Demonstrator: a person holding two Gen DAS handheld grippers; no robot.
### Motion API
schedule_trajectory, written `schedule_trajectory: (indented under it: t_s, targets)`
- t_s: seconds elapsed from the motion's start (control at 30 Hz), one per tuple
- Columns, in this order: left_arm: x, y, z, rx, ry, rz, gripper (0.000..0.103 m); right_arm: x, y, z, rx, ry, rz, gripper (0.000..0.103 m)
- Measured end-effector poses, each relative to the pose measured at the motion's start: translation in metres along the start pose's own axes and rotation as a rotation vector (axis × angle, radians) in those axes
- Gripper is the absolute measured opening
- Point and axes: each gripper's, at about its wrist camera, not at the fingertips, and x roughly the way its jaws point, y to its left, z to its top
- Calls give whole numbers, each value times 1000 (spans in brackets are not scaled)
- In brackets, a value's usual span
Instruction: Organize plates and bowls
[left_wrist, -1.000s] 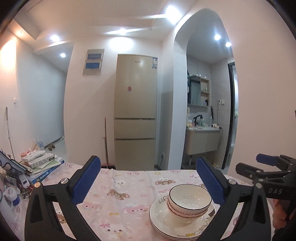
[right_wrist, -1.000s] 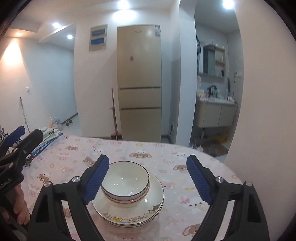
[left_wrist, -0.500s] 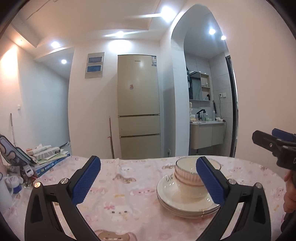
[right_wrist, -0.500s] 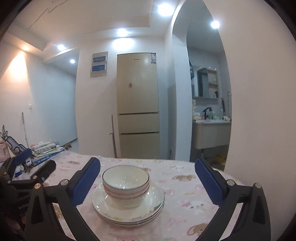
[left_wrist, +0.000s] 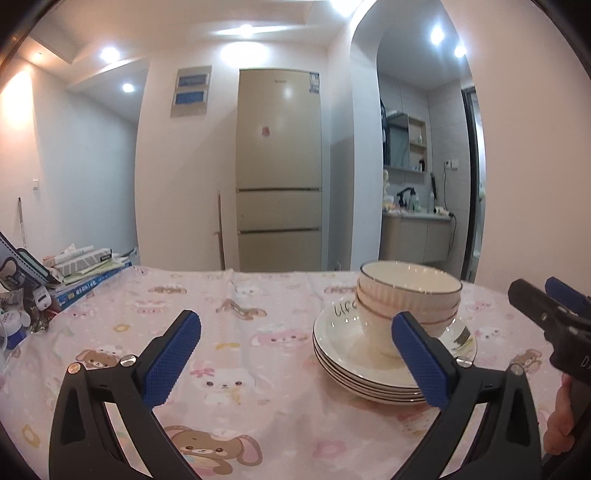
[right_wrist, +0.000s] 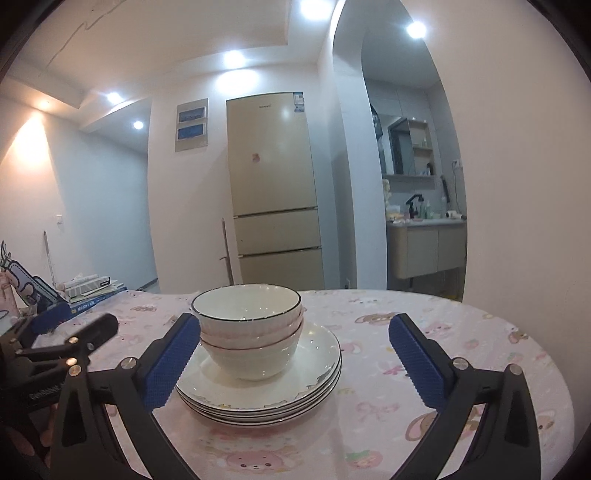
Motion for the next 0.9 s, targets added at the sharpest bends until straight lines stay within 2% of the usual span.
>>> schedule_trajectory:
  t_s: [0.07,0.13,0.23,0.4,0.6,0.9]
  targets:
    - [10,-3,-2,9,55,3,103,10,-3,-2,11,52,-13,103]
    - [4,-3,-4,3,32,6,103,19,-6,-5,20,103,-47,103]
    - [6,-4,-2,0,47,17,103,18,-5,-6,4,92,-67,103]
    - [7,-4,5,0,45,23,103,20,14,-9,-96,98,-72,103]
    - [8,0,20,-5,41,38,103,19,12,-5,-77,97,-47,103]
    - [9,0,22,-5,42,38,103,21,18,-5,-100,99,-41,103]
